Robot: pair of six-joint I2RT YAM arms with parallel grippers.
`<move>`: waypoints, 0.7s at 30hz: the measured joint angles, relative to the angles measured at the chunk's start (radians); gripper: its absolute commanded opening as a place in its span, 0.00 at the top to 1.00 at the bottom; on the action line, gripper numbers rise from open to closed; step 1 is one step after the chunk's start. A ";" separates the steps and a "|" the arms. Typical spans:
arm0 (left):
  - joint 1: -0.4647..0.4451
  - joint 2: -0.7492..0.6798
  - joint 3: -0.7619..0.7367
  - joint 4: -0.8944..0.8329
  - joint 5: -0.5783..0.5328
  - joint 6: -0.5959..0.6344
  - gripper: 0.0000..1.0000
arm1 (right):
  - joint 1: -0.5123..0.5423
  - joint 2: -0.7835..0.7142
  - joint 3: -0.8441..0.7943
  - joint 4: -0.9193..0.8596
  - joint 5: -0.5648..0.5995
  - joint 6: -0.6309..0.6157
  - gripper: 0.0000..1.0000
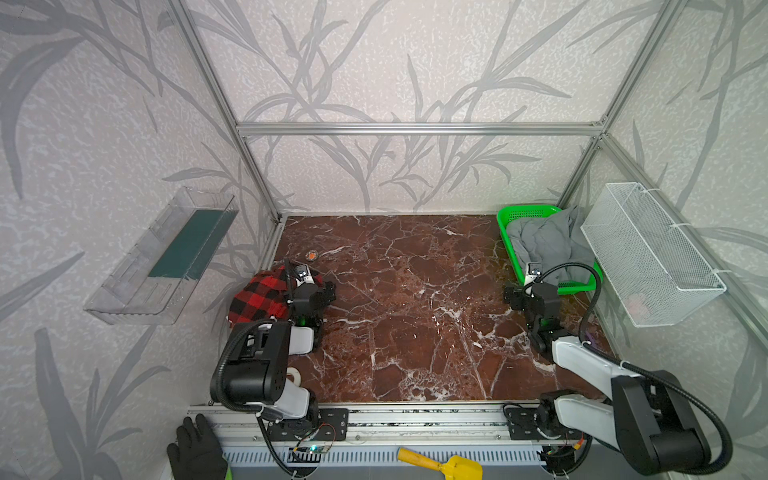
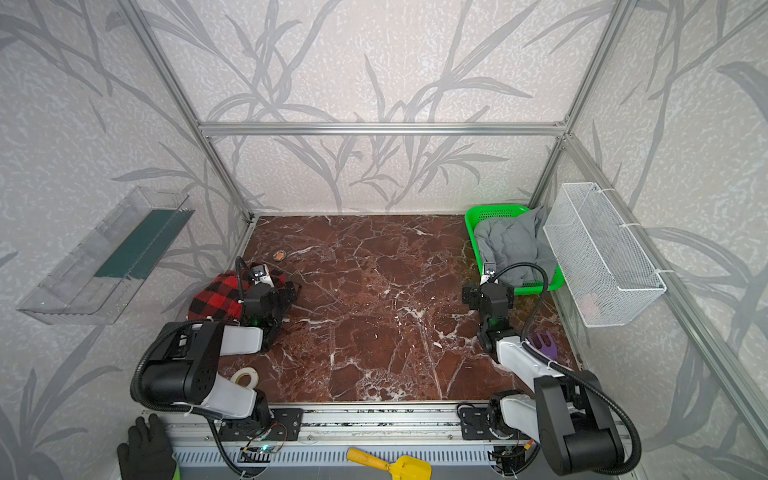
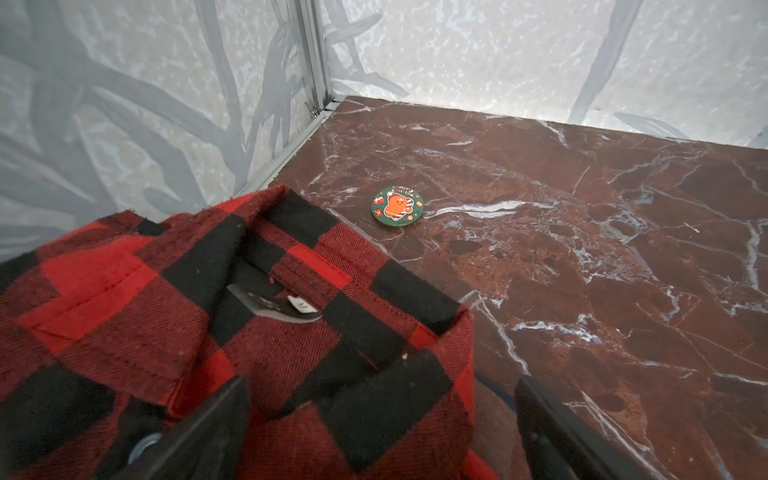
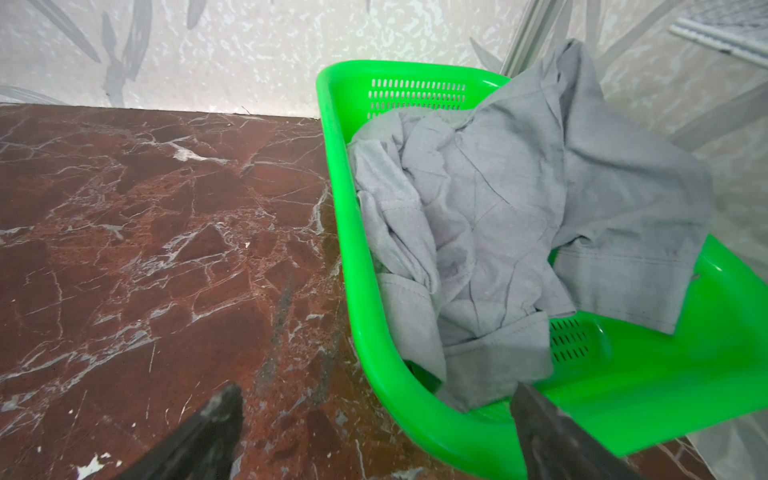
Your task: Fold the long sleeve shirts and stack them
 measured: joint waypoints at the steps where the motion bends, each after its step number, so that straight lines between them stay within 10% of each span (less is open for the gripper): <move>1: 0.000 0.011 0.000 0.012 0.000 0.003 0.01 | 0.000 0.037 0.000 0.045 -0.008 -0.006 0.01; 8: 0.000 0.020 0.000 0.062 -0.005 0.012 0.01 | -0.002 0.299 0.002 0.418 -0.060 -0.064 0.01; 21: -0.017 0.021 0.000 0.077 -0.027 0.023 0.01 | -0.018 0.332 0.019 0.466 -0.110 -0.063 0.01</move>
